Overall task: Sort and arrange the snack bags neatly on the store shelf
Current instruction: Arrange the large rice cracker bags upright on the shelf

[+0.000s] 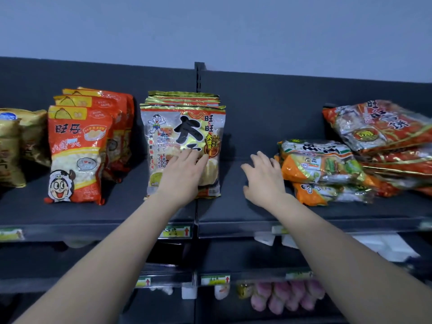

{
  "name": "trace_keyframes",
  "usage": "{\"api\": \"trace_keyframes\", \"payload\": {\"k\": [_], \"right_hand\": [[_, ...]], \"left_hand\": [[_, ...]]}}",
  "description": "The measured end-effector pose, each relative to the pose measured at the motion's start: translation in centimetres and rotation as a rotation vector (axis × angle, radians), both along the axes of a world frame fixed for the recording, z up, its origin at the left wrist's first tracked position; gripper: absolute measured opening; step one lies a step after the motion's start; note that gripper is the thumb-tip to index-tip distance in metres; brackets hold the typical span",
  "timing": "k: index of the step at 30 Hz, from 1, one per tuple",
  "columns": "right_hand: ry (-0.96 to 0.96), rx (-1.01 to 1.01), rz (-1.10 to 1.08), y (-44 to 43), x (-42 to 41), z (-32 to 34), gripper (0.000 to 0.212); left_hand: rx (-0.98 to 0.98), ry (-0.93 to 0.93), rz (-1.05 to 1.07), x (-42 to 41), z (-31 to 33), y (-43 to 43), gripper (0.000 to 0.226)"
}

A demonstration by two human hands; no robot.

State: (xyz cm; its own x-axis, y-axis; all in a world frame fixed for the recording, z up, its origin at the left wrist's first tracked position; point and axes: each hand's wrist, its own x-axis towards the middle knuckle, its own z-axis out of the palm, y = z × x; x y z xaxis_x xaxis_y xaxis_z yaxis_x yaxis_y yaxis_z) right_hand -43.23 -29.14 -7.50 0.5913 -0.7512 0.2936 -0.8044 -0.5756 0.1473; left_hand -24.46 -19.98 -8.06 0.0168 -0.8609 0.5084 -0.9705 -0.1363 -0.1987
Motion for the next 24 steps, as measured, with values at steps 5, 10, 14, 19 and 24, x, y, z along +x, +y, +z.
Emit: {"api": "trace_keyframes", "payload": {"k": [5,10,14,19,24], "right_hand": [[0.015,0.02,-0.085,-1.0,-4.1,1.0,0.052],[-0.006,-0.029,-0.17,-3.9,-8.6,2.2,0.048],[-0.036,-0.019,-0.296,-7.8,-12.2,2.5,0.058],[-0.043,0.114,-0.385,-12.5,-16.1,2.6,0.088],[-0.352,0.205,-0.258,-16.1,-18.0,2.1,0.084]], "left_hand": [[0.113,0.001,-0.084,-3.8,0.7,-1.7,0.058],[0.135,0.012,-0.121,-7.3,0.5,-5.4,0.057],[0.148,0.044,-0.138,-10.7,0.3,-9.2,0.055],[0.186,0.182,-0.119,-14.9,0.3,-14.6,0.046],[0.228,0.864,-0.052,-18.1,0.8,-18.9,0.057]]}}
